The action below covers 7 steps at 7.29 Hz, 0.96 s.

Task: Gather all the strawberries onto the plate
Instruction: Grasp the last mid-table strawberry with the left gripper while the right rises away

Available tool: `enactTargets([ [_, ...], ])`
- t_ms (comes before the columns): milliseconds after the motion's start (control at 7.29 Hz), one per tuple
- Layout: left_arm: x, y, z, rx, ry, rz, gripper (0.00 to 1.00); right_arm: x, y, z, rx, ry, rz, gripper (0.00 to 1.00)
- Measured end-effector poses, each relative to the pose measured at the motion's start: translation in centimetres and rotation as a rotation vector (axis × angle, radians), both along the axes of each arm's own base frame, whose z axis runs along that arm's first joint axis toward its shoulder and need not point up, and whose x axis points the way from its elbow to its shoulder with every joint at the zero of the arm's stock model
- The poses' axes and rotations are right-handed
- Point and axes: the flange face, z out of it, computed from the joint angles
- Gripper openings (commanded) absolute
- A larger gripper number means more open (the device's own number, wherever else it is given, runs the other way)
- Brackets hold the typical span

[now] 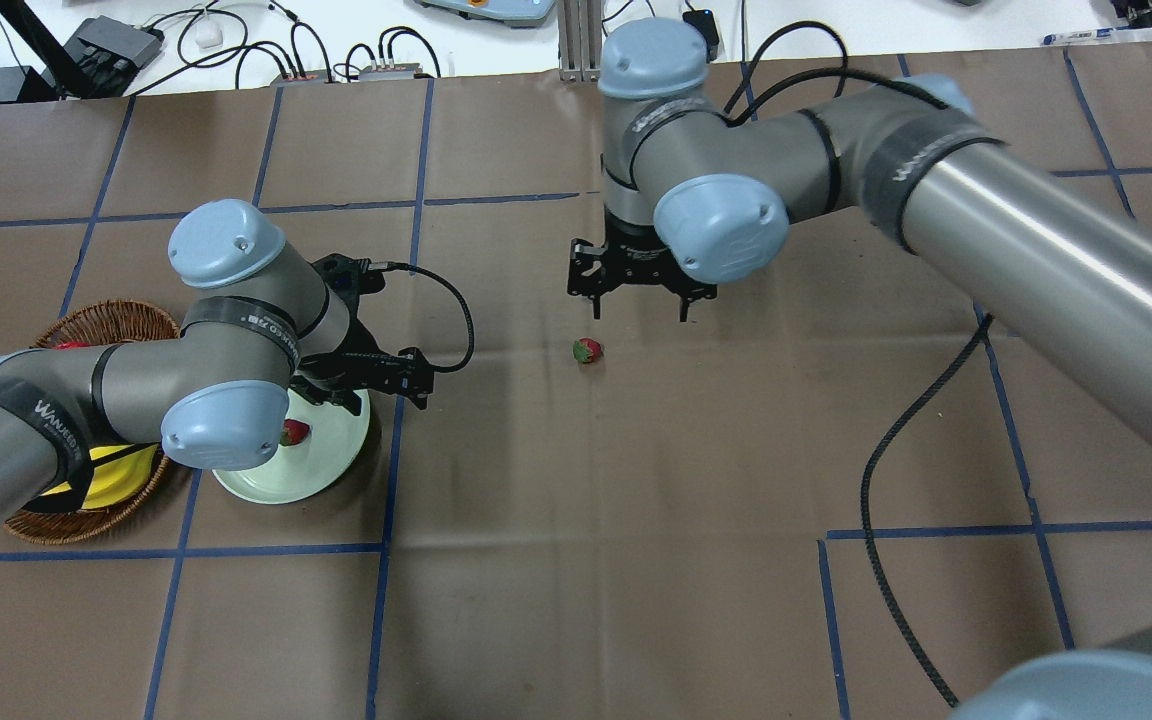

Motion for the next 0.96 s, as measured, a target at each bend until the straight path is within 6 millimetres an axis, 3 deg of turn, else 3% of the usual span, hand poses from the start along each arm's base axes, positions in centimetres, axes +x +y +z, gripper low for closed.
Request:
enactTargets([
  [274,-5.7,-1.3,1.4,-0.017,0.025,0.089,0.96,-8.1,1.3,7.1,0.006,-0.012,0.013,1.0],
  [411,-9.3,-2.4,1.4,-0.025,0.031,0.13,0.98,-11.1,2.5,10.0,-0.009,-0.005,0.035,1.0],
  [686,-15.6,-4.8,0.1,-0.029,0.036,0.167,0.99,-14.1,5.6,14.1,-0.059,0.011,0.089,1.0],
  [960,-18.1,-6.7,-2.3,-0.034,0.043,0.189,0.99,-14.7,7.2,15.1,-0.085,0.012,0.096,1.0],
])
